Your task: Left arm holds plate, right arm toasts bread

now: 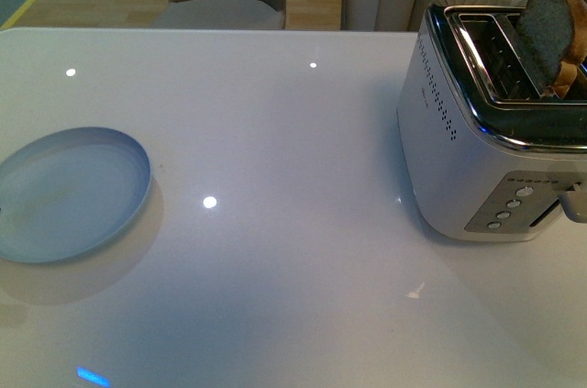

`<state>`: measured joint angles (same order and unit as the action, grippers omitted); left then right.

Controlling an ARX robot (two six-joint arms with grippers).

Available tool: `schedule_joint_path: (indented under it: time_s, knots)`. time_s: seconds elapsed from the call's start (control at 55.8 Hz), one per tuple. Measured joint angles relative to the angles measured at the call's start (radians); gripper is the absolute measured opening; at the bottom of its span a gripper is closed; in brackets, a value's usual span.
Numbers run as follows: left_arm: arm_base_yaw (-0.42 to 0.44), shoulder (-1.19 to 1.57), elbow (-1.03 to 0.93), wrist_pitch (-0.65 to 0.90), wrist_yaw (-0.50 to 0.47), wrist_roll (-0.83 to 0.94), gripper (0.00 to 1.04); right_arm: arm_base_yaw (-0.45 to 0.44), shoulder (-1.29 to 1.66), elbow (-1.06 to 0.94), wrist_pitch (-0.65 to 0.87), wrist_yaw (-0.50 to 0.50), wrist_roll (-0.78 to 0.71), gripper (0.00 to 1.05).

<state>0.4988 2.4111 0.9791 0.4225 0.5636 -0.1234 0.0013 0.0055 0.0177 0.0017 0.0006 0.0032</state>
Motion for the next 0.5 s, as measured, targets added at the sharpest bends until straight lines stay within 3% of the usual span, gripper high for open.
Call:
schedule_joint_path:
  time_s: [0.305, 0.502]
  knots:
    - [0.018, 0.039, 0.016, 0.006, 0.003, 0.041, 0.03, 0.0, 0.0, 0.0, 0.0, 0.0, 0.0, 0.96]
    - [0.017, 0.036, 0.015, 0.023, -0.005, 0.033, 0.32, 0.0, 0.0, 0.0, 0.0, 0.0, 0.0, 0.96]
